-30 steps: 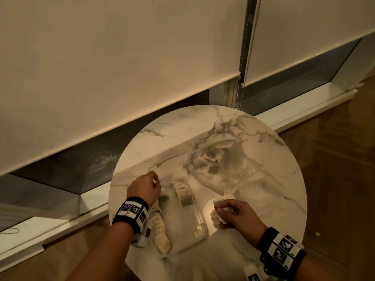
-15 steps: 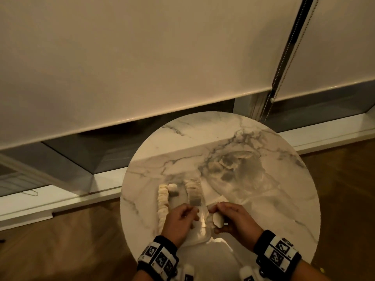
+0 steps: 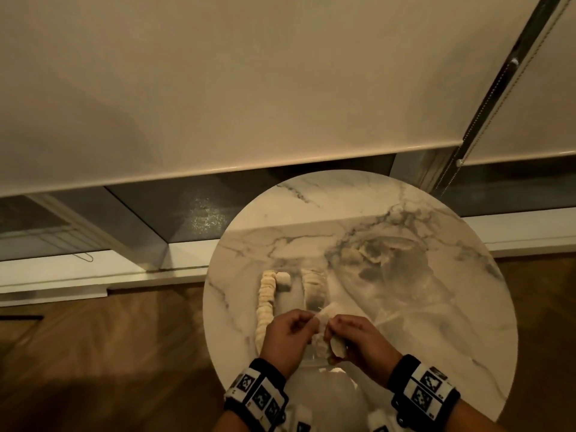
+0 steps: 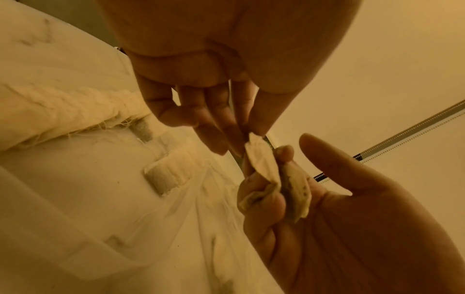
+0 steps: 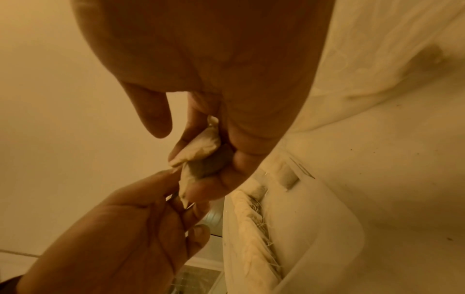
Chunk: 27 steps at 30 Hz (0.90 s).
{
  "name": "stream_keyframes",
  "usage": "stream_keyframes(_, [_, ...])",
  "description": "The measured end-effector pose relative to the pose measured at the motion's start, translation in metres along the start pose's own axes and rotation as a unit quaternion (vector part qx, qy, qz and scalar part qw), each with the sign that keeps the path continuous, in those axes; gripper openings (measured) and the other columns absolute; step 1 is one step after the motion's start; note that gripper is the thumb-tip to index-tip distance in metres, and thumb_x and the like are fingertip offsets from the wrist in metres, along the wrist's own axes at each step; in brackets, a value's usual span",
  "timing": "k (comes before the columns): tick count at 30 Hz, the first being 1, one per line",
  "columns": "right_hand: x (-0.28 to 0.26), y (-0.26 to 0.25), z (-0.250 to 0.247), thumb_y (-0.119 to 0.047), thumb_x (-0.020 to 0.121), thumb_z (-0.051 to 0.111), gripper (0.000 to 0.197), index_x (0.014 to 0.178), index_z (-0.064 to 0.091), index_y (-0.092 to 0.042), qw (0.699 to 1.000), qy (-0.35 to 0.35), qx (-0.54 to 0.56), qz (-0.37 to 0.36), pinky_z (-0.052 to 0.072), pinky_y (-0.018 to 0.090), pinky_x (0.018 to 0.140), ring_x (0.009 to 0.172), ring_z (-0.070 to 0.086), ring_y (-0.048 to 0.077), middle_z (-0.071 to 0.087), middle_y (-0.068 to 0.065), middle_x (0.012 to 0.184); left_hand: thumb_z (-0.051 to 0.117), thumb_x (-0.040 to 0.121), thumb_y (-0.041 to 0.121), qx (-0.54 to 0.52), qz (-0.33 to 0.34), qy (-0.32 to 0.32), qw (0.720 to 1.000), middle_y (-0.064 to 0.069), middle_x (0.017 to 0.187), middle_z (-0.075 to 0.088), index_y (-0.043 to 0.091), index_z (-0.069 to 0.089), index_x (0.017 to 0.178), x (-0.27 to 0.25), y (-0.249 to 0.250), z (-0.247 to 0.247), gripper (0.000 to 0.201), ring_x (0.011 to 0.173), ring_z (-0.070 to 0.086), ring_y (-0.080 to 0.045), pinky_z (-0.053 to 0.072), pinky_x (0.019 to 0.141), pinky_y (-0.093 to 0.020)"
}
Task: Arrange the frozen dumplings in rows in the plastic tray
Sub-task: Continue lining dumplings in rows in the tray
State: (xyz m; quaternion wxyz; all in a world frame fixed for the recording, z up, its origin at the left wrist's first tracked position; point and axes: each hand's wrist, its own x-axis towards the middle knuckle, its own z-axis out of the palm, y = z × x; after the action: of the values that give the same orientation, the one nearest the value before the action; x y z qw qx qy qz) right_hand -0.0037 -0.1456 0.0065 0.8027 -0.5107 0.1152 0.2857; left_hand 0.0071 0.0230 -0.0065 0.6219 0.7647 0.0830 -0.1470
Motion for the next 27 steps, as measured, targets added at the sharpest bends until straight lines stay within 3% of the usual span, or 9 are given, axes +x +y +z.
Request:
stream_keyframes(4, [0.002, 0.005, -0.007, -0.021, 0.083, 0.067, 0.028, 0.078, 0.061, 0.006, 0.999, -0.032, -0.039, 0.011, 0.049, 0.035, 0.059, 0.056, 0.055, 0.027, 0.058, 0.020, 0.064, 0.067, 0.092, 0.011, 0.002, -0.001, 0.018, 1.000, 0.001, 0.077, 0.074, 0.013, 0.075, 0.090, 0.001, -0.003, -0.004, 0.008, 0.067, 0.064, -0.009, 0.053, 0.068, -0.022])
stream_keyframes(7, [0.002, 0.008, -0.012, -0.021, 0.085, 0.068, 0.030, 0.077, 0.063, 0.007, 0.995, -0.077, -0.062, 0.012, 0.050, 0.036, 0.061, 0.061, 0.057, 0.029, 0.060, 0.028, 0.076, 0.070, 0.091, 0.019, 0.007, -0.016, -0.033, 0.999, 0.001, 0.081, 0.073, 0.014, 0.075, 0.093, 0.004, -0.003, -0.001, 0.008, 0.073, 0.064, -0.010, 0.054, 0.072, -0.025])
stream_keyframes(10, [0.003, 0.011, -0.014, -0.025, 0.083, 0.072, 0.034, 0.077, 0.066, 0.007, 0.991, -0.102, -0.085, 0.005, 0.050, 0.035, 0.060, 0.062, 0.057, 0.029, 0.062, 0.025, 0.076, 0.072, 0.082, 0.032, 0.035, -0.011, -0.072, 0.997, -0.001, 0.079, 0.071, 0.012, 0.074, 0.090, 0.007, -0.001, 0.001, 0.021, 0.074, 0.063, -0.010, 0.054, 0.072, -0.028])
stream_keyframes(15, [0.003, 0.010, -0.025, -0.027, 0.081, 0.073, 0.029, 0.070, 0.067, -0.001, 0.992, -0.060, -0.111, 0.009, 0.052, 0.035, 0.061, 0.059, 0.058, 0.028, 0.063, 0.019, 0.068, 0.072, 0.087, 0.015, 0.000, -0.018, -0.021, 1.000, -0.006, 0.071, 0.071, 0.005, 0.073, 0.089, 0.016, 0.003, 0.003, 0.010, 0.065, 0.062, -0.011, 0.051, 0.062, -0.023])
stream_keyframes(19, [0.000, 0.007, -0.034, -0.021, 0.083, 0.067, 0.028, 0.072, 0.064, 0.004, 0.994, -0.031, -0.107, 0.004, 0.051, 0.035, 0.059, 0.057, 0.057, 0.028, 0.063, 0.020, 0.067, 0.064, 0.092, 0.002, -0.018, -0.033, 0.009, 0.999, 0.008, 0.058, 0.065, 0.004, 0.071, 0.089, 0.023, 0.003, -0.001, 0.007, 0.050, 0.056, 0.001, 0.041, 0.048, -0.012])
stream_keyframes(21, [0.001, 0.008, -0.038, -0.022, 0.085, 0.067, 0.027, 0.071, 0.064, 0.002, 0.993, 0.001, -0.118, 0.000, 0.051, 0.036, 0.059, 0.059, 0.058, 0.029, 0.062, 0.020, 0.068, 0.065, 0.092, 0.006, -0.001, -0.048, 0.031, 0.998, 0.005, 0.064, 0.067, 0.006, 0.070, 0.093, 0.029, -0.001, -0.006, 0.006, 0.052, 0.058, 0.000, 0.043, 0.048, -0.014])
stream_keyframes(23, [0.002, 0.011, -0.043, -0.016, 0.092, 0.066, 0.027, 0.069, 0.065, -0.002, 0.992, 0.036, -0.122, -0.007, 0.052, 0.036, 0.060, 0.063, 0.058, 0.030, 0.062, 0.021, 0.071, 0.066, 0.092, 0.014, 0.045, -0.062, 0.057, 0.995, -0.001, 0.072, 0.069, 0.011, 0.070, 0.097, 0.036, -0.008, -0.010, 0.006, 0.057, 0.060, -0.008, 0.049, 0.051, -0.024])
stream_keyframes(25, [0.003, 0.013, -0.048, -0.012, 0.095, 0.063, 0.028, 0.067, 0.066, -0.005, 0.991, 0.060, -0.121, -0.009, 0.052, 0.037, 0.060, 0.066, 0.058, 0.031, 0.061, 0.023, 0.074, 0.066, 0.092, 0.020, 0.094, -0.084, 0.067, 0.990, -0.002, 0.072, 0.069, 0.016, 0.069, 0.094, 0.044, -0.017, -0.011, 0.005, 0.059, 0.060, -0.015, 0.057, 0.058, -0.034])
stream_keyframes(27, [0.003, 0.013, -0.051, -0.016, 0.092, 0.066, 0.027, 0.067, 0.066, -0.005, 0.991, 0.069, -0.113, -0.013, 0.051, 0.037, 0.060, 0.067, 0.057, 0.032, 0.060, 0.024, 0.073, 0.064, 0.092, 0.022, 0.143, -0.098, 0.064, 0.983, -0.002, 0.071, 0.069, 0.020, 0.067, 0.088, 0.054, -0.027, -0.010, 0.005, 0.062, 0.063, -0.017, 0.060, 0.067, -0.036])
